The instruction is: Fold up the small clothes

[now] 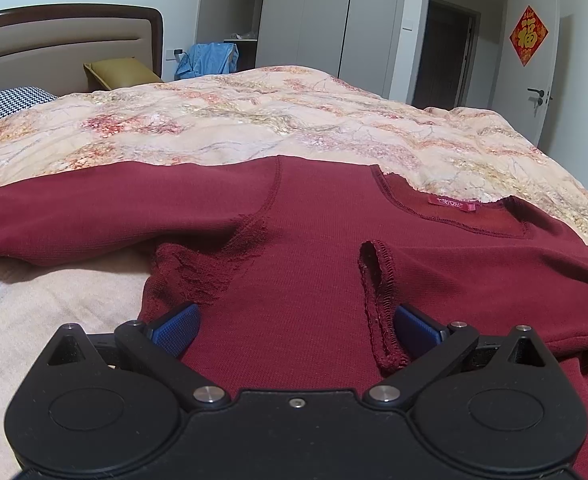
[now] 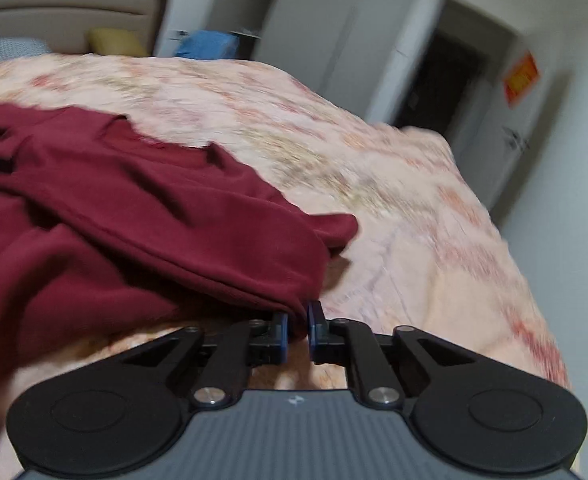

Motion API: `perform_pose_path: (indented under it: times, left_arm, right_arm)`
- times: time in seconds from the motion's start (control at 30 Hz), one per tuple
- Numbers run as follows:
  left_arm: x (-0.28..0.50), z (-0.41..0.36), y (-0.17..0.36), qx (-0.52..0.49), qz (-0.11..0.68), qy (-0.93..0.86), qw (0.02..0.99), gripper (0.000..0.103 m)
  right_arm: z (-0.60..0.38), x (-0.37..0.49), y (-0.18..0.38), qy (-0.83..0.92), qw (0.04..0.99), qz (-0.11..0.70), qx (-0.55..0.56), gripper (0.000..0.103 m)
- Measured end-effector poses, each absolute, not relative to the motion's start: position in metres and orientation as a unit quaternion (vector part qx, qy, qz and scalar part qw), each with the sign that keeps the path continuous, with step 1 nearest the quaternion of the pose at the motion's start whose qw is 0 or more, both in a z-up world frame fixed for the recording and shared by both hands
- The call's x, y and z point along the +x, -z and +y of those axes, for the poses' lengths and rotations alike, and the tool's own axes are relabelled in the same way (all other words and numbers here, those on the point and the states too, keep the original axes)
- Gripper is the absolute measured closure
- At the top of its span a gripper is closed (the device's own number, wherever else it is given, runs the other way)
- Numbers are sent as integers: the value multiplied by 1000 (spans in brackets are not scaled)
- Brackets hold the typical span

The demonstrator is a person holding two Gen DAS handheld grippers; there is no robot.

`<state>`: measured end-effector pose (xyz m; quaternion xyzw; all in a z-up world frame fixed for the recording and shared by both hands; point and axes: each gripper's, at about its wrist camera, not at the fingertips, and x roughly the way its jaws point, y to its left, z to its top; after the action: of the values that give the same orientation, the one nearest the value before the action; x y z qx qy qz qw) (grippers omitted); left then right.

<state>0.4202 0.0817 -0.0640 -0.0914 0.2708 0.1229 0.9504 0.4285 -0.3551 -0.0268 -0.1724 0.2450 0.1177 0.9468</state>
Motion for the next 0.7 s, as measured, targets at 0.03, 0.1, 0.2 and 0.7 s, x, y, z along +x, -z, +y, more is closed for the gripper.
perform_pose_path:
  times: [0.03, 0.1, 0.2, 0.7]
  left_arm:
    - [420, 82, 64, -91, 271, -123, 950, 0]
    - [420, 82, 64, -90, 271, -123, 950, 0]
    - [419, 82, 64, -88, 270, -123, 951, 0]
    - [400, 72, 39, -80, 223, -135, 962, 1]
  right_arm:
    - [-359, 423, 23, -113, 950, 250, -151, 95]
    - [-369, 410, 16, -119, 951, 269, -94, 96]
    - [-368, 394, 26, -112, 947, 281, -108, 96]
    - [-426, 432, 0, -174, 943, 276, 66, 45]
